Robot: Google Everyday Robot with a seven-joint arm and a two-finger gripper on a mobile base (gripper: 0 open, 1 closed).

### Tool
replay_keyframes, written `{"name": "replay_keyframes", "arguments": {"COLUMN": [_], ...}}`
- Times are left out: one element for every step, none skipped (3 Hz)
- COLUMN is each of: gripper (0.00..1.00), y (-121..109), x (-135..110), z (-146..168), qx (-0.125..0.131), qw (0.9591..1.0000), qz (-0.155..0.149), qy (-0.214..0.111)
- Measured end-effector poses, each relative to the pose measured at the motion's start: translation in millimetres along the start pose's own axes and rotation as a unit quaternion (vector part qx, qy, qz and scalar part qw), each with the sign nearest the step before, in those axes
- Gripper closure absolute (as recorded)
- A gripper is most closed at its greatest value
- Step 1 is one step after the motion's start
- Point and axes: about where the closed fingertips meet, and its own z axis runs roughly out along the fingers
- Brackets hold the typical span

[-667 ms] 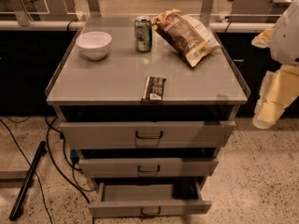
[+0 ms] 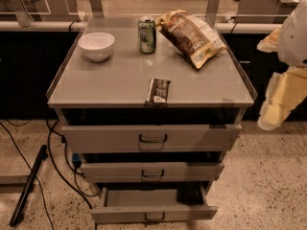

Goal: Close bottom drawer

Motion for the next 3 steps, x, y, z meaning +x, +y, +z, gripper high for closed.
{"name": "replay_keyframes", "arguments": {"gripper": [0.40,0.65,0.88], "y": [5.2,21.2,46.6], "x": [-0.5,3.9,16.2], "z": [25.0,72.1,125.3], "qx": [-0.015,-0.040,-0.060], "qw": [0.9997,0.9981,0.9965], "qz": [0.004,0.014,0.023], "qy": [-0.021,-0.045,-0.053]}}
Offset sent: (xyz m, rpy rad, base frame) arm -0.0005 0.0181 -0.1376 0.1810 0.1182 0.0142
